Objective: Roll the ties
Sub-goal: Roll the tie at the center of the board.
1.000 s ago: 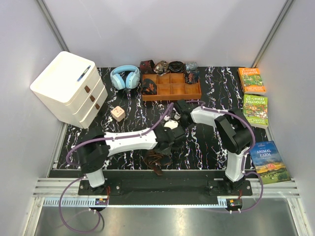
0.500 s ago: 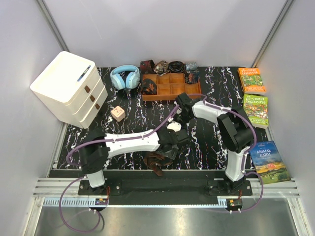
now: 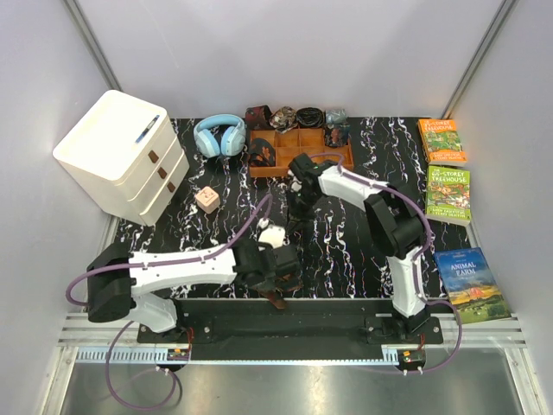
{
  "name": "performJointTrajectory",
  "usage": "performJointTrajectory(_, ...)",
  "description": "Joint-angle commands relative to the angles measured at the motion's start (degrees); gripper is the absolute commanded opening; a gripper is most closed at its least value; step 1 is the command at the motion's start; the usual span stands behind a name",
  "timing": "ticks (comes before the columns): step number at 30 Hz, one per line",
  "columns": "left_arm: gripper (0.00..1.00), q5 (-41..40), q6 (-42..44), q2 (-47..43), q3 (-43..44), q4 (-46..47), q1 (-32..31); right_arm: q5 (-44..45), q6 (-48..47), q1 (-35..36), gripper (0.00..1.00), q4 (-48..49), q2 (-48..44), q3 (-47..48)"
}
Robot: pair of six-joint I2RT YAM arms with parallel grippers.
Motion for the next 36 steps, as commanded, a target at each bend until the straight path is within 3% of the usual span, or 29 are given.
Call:
performJointTrajectory(1, 0.07, 6.54, -4.55, -0.83, -6.72, 8.85, -0.99, 2.14, -0.79, 4.0, 0.16, -3.21, 3.48, 5.02)
performJointTrajectory(11, 0.05, 8.31, -5.78, 5.4, -11.13, 19.23, -0.9, 3.29, -0.26, 9.02, 0.15, -4.18, 8.68, 7.66)
performJointTrajectory(36, 0.04, -4.17, -5.7, 11.91, -12.01, 14.49, 2.44, -0.84, 7.04, 16.4, 0.15, 4.61, 5.61, -4.81)
